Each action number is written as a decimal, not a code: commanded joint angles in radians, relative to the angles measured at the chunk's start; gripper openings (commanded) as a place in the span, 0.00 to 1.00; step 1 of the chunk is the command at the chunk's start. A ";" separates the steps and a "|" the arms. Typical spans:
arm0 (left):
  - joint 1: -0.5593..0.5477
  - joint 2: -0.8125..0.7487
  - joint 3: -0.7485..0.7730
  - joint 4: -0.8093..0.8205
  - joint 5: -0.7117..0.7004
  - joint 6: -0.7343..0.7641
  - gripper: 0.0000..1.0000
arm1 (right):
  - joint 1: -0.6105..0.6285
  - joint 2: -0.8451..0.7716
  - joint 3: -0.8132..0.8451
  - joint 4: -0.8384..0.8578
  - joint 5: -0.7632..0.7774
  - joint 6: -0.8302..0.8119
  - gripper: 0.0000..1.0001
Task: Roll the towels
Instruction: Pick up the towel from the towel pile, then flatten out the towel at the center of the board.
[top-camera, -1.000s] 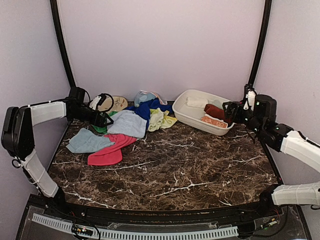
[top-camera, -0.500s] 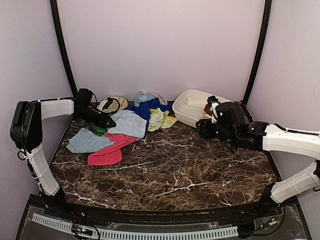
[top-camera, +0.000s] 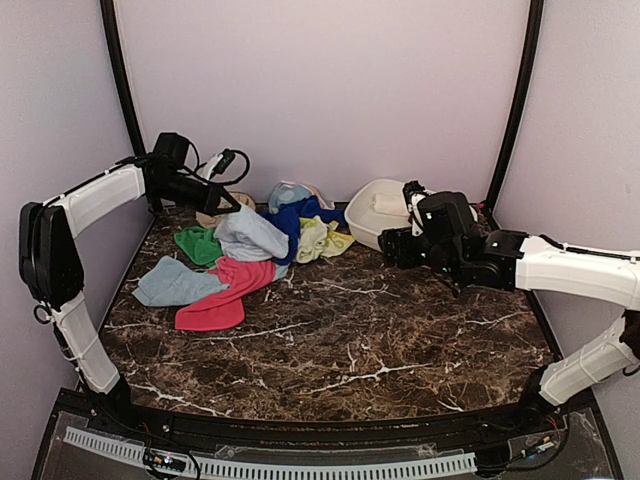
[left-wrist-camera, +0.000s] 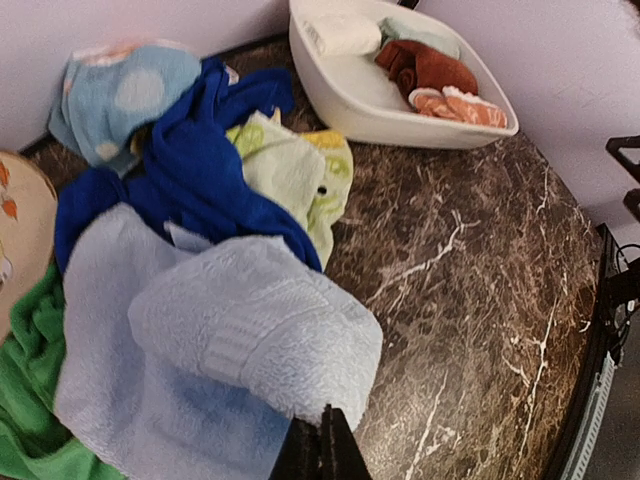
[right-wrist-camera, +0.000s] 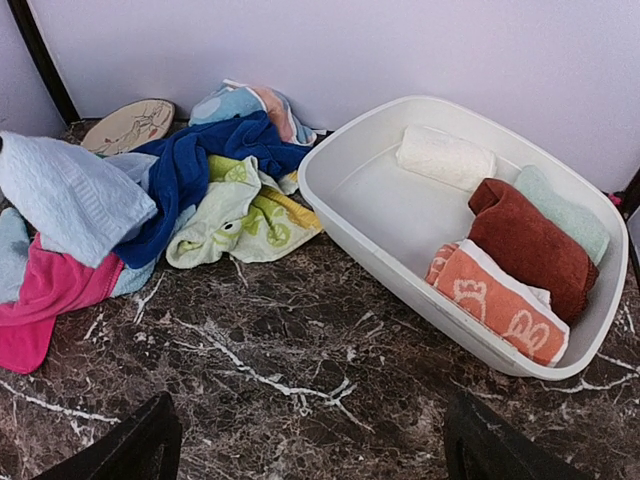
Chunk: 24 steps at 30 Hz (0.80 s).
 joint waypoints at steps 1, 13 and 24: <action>-0.043 -0.104 0.187 -0.115 -0.008 -0.007 0.00 | 0.006 -0.026 0.025 0.013 0.028 -0.017 0.90; -0.185 -0.199 0.473 -0.038 -0.053 -0.131 0.00 | 0.004 -0.071 0.018 0.005 0.033 -0.021 0.90; -0.255 -0.248 0.671 -0.045 -0.028 -0.162 0.00 | 0.002 -0.061 0.018 0.025 -0.007 -0.019 0.92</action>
